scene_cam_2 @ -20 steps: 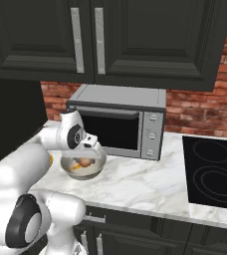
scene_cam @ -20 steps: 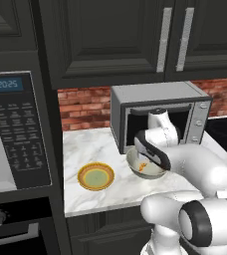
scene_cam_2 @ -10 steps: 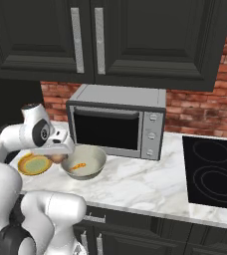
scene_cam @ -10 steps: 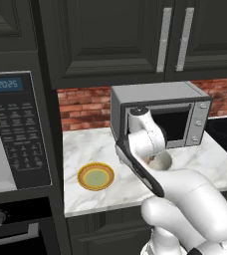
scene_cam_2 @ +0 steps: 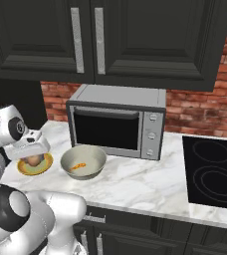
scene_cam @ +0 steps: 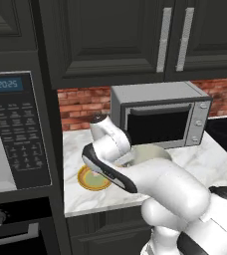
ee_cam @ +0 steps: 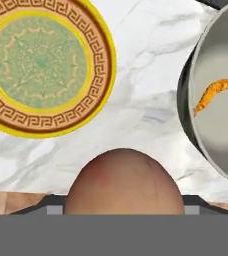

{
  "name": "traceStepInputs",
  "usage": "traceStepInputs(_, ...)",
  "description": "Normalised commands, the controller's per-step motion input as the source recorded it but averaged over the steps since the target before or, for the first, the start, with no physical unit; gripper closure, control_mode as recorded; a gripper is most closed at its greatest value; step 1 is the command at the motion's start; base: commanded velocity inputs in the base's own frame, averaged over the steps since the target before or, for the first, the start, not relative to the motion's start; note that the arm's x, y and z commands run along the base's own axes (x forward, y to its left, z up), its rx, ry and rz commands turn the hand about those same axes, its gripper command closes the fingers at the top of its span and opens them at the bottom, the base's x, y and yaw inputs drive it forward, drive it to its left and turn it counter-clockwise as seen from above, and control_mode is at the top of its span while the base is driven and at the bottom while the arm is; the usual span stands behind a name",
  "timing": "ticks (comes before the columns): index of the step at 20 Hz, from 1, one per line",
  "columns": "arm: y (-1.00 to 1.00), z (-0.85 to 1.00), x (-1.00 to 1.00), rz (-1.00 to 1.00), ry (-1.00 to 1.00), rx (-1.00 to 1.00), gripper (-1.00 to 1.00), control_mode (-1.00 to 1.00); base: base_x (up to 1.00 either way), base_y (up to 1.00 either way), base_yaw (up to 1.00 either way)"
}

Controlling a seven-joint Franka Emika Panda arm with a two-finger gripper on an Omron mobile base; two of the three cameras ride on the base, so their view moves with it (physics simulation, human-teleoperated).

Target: Remove the peach from the bowl and place it on the small plate. Then place the bowl with only the shrimp in the microwave, close the door, and press the start button to microwave the shrimp.

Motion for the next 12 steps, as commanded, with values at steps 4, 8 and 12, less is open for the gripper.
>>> traceStepInputs(4, 0.32, -0.73, 0.34, 0.06, 0.11, -0.02, 1.0, -1.0, 0.0, 0.0, 0.0)
traceStepInputs(8, 0.26, -0.5, 0.3, 0.05, 0.06, 0.0, 1.0, -1.0, 0.0, 0.0, 0.0)
traceStepInputs(12, 0.13, -0.34, 0.37, 0.01, 0.12, 0.0, 1.0, -1.0, 0.0, 0.0, 0.0)
